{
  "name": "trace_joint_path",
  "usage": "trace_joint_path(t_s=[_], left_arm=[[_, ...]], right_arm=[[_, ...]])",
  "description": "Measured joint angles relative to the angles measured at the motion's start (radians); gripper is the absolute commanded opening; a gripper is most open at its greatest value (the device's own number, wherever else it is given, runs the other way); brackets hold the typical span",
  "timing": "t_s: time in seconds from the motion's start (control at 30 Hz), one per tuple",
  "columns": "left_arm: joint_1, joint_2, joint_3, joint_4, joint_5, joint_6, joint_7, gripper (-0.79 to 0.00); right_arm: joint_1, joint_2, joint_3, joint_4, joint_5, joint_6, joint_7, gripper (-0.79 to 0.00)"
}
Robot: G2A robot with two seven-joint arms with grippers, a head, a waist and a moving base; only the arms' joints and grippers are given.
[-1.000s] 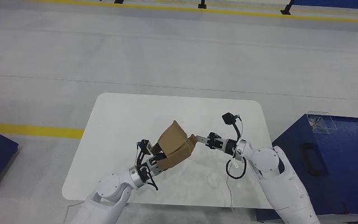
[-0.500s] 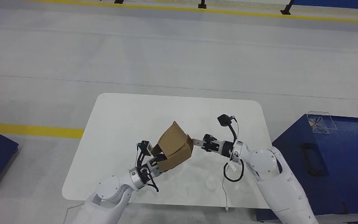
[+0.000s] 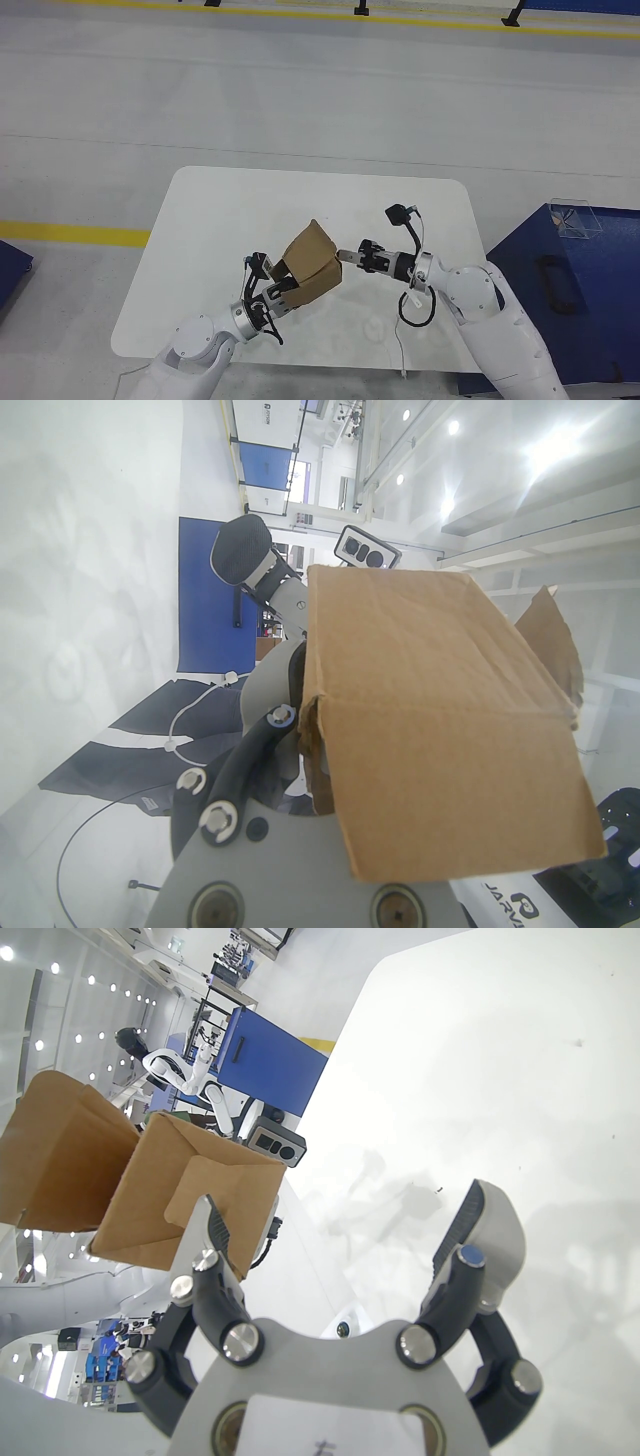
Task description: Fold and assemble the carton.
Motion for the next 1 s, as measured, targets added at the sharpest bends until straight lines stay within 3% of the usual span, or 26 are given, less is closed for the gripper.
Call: trace_joint_path(t_s=[1.0], left_arm=[[0.0, 0.0, 0.0, 0.0, 0.0, 0.0, 0.0, -0.785]], right_arm=[[0.06, -0.003, -0.057, 0.004, -0.043, 0.037, 0.008, 0.0]])
